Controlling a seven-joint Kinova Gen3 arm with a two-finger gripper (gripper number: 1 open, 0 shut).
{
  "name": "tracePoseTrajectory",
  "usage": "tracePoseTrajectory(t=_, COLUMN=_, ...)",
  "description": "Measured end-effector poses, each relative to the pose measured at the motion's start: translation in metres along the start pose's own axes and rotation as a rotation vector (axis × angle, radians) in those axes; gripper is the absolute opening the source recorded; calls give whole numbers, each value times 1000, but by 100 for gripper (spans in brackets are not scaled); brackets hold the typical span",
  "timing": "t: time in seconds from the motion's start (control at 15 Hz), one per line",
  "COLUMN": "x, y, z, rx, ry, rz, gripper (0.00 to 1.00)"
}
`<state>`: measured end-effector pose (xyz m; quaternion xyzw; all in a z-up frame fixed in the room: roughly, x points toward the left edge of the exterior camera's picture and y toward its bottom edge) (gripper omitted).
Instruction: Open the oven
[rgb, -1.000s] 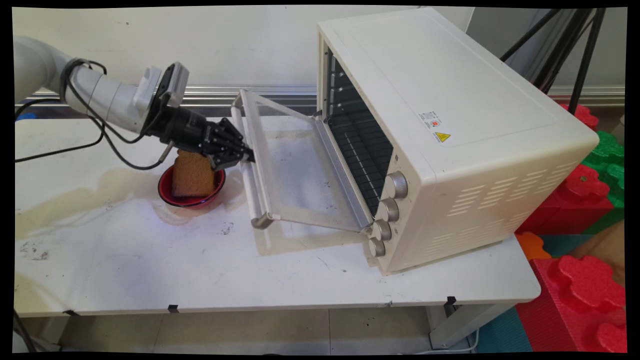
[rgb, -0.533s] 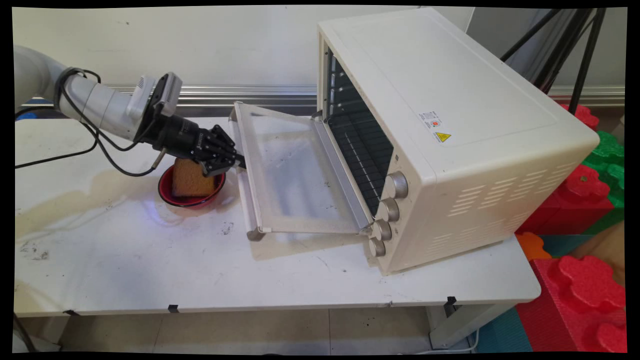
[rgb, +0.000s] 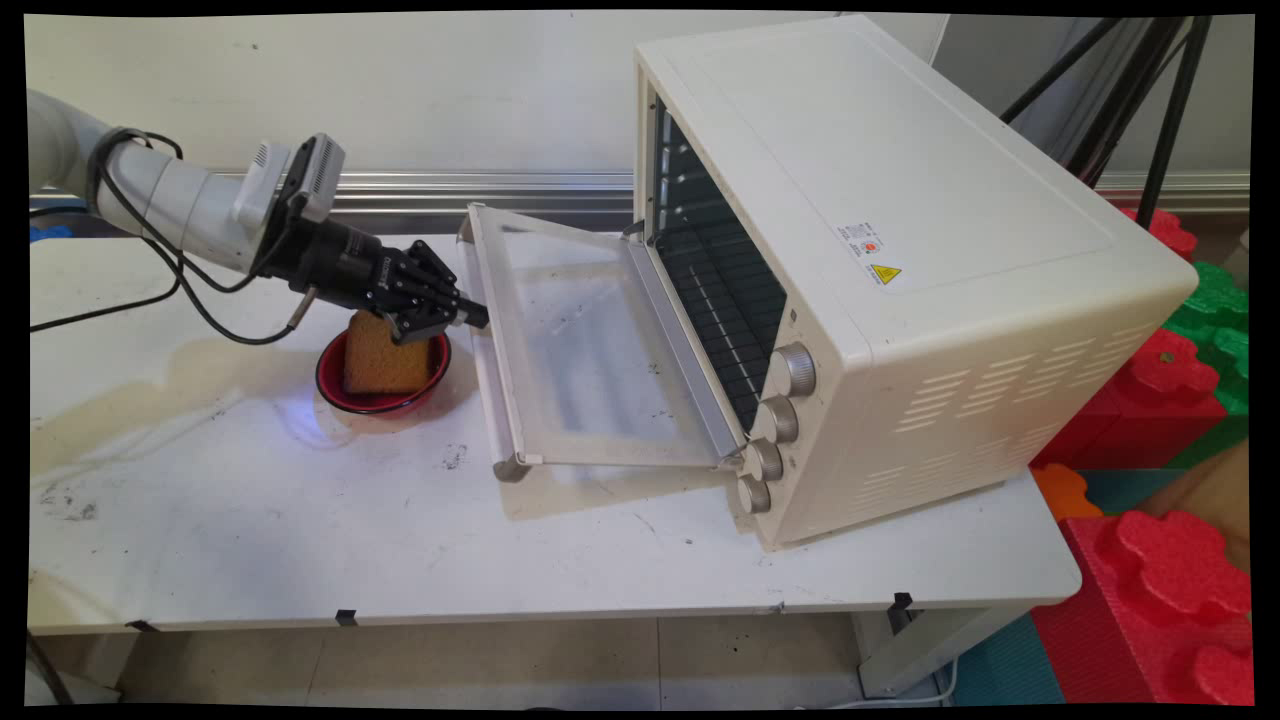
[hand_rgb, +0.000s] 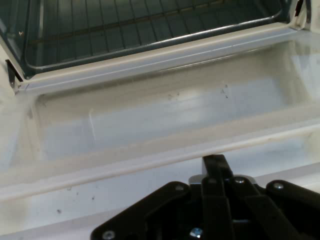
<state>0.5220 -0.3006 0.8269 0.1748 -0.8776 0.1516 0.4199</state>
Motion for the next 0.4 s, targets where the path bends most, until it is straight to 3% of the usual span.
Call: tracePoseTrajectory(t=0.4, x=3, y=0, z=-21, rx=7, ry=12, rz=1, gripper=0)
